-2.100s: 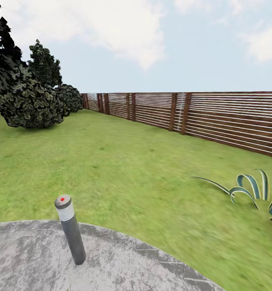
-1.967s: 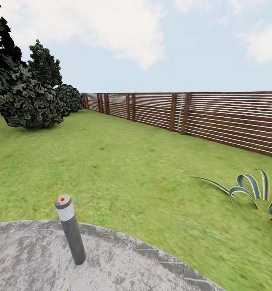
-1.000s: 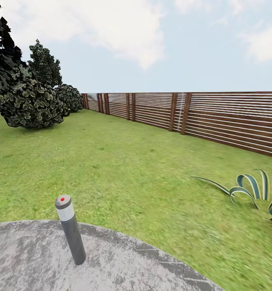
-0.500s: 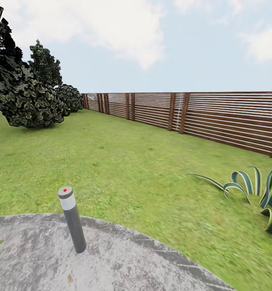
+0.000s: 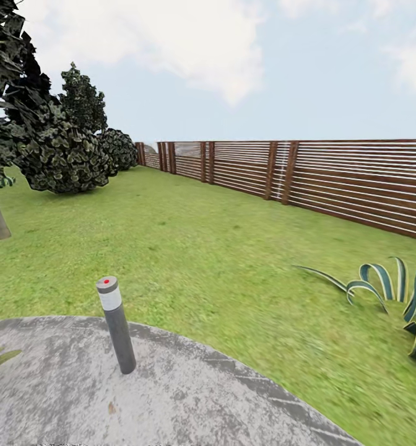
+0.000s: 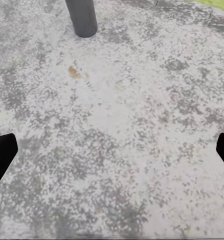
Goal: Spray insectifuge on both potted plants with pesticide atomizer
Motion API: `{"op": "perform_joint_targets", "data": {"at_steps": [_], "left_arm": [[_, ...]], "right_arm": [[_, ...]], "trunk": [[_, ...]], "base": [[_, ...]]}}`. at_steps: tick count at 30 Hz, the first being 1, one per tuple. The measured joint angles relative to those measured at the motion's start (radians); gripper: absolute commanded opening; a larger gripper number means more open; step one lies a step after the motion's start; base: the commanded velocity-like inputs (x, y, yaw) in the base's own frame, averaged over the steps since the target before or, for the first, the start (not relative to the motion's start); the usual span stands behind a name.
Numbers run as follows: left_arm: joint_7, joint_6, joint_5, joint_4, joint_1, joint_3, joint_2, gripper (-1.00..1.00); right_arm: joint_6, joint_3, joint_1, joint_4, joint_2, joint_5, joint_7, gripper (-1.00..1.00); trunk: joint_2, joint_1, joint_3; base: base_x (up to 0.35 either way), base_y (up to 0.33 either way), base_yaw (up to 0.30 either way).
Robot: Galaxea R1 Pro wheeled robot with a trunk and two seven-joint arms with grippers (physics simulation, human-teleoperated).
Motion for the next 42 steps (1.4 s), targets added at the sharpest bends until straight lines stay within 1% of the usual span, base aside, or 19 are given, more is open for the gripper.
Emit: {"op": "perform_joint_targets", "data": {"at_steps": [3,4,6,8,9,10,12,14,30,42], "left_arm": [[0.0,0.0,0.007,0.006,0.004,0.0,0.0,1.0],[0.0,0.0,0.009,0.007,0.005,0.001,0.0,1.0],[0.001,0.0,0.01,0.009,0.006,0.007,0.0,1.0],[0.001,0.0,0.011,0.009,0.006,0.04,0.0,1.0],[-0.001,0.0,0.012,0.01,0.006,0.088,-0.001,1.0],[-0.002,-0.001,0.012,0.01,0.006,0.109,-0.002,1.0],[-0.003,-0.001,0.012,0.009,0.006,0.133,-0.002,1.0],[-0.006,-0.001,0.01,0.009,0.007,0.139,-0.002,1.0],[-0.011,-0.001,0.004,0.008,0.009,0.138,-0.005,1.0],[-0.011,-0.001,0.002,0.009,0.009,0.136,-0.006,1.0]], "right_arm": [[0.0,-0.022,0.0,0.0,0.001,0.0,0.0,1.0],[0.0,-0.036,0.0,0.0,0.001,0.0,0.0,1.0],[0.0,-0.046,0.0,0.001,0.002,0.0,0.0,1.0],[0.0,-0.052,0.0,0.001,0.003,0.0,0.001,1.0],[0.0,-0.054,0.0,0.002,0.005,0.0,0.0,1.0],[0.0,-0.055,0.0,0.003,0.006,0.0,0.0,1.0],[0.0,-0.056,0.0,0.002,0.006,0.001,0.0,1.0],[0.0,-0.057,0.0,0.002,0.006,0.0,0.0,1.0],[0.0,-0.057,0.0,0.002,0.006,0.001,0.001,1.0],[0.0,-0.056,0.0,0.003,0.006,0.001,0.001,1.0]], "trunk": [[0.0,0.0,-0.003],[0.0,0.0,-0.004],[0.0,0.0,-0.006],[0.0,0.0,-0.008],[0.0,0.0,-0.009],[0.0,0.0,-0.01],[0.0,0.0,-0.012],[0.0,0.0,-0.014],[0.0,0.0,-0.015],[-0.084,0.046,-0.053]], "base": [[-0.002,-0.002,0.238],[-0.001,-0.001,0.232],[-0.001,-0.001,0.229],[0.0,0.0,0.227],[0.0,0.0,0.226],[0.0,0.0,0.228],[0.0,0.0,0.235],[0.0,0.0,0.251],[0.0,0.0,0.276],[0.0,0.0,0.279]]}}
